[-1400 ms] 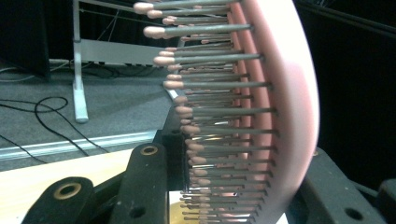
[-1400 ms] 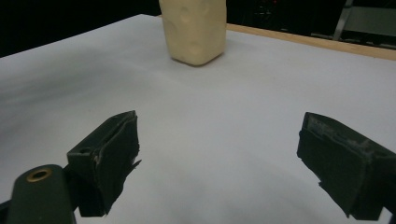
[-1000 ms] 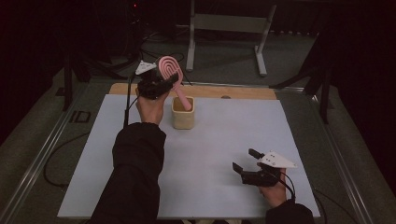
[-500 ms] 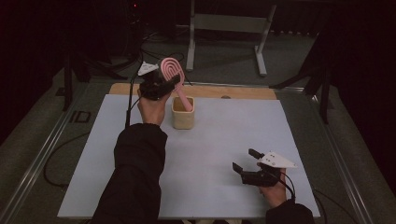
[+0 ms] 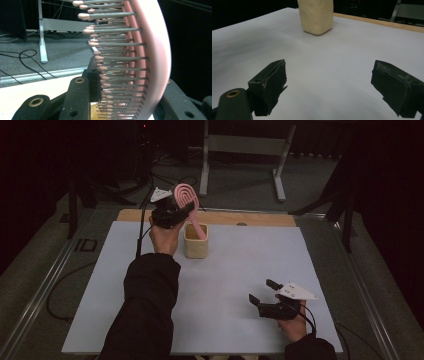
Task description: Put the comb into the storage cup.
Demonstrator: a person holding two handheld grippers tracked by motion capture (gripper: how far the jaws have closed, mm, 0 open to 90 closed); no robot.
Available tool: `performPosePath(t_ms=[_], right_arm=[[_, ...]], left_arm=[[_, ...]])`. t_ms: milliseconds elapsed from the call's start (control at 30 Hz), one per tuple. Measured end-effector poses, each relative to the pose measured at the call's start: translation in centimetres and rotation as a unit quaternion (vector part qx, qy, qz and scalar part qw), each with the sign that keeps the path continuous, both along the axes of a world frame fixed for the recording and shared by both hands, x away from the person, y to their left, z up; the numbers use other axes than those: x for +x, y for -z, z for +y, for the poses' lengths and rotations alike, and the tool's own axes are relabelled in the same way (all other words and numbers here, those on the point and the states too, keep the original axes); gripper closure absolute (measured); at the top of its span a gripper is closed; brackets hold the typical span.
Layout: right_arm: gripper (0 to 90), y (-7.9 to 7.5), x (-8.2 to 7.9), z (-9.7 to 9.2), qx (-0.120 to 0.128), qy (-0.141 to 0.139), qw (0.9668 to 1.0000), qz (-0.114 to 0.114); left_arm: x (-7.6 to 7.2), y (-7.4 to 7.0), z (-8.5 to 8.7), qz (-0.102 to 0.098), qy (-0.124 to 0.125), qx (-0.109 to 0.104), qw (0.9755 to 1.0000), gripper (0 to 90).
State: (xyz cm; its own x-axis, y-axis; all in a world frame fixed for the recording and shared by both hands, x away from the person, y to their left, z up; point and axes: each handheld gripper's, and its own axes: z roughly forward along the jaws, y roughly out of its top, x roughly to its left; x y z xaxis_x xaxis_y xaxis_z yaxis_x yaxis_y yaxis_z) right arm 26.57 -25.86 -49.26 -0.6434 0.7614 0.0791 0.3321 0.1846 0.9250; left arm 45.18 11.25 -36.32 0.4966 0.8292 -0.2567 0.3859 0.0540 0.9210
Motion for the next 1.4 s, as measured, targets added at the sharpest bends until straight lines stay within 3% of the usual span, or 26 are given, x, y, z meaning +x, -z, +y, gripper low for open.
performPosePath(t_ms=[1400], right_arm=[[12.3,0.0,0.0,0.1,-0.003,-0.002,1.0000,-0.001]], left_arm=[[-0.1,1.6,-0.6,0.014,0.002,0.002,0.9999,63.8]])
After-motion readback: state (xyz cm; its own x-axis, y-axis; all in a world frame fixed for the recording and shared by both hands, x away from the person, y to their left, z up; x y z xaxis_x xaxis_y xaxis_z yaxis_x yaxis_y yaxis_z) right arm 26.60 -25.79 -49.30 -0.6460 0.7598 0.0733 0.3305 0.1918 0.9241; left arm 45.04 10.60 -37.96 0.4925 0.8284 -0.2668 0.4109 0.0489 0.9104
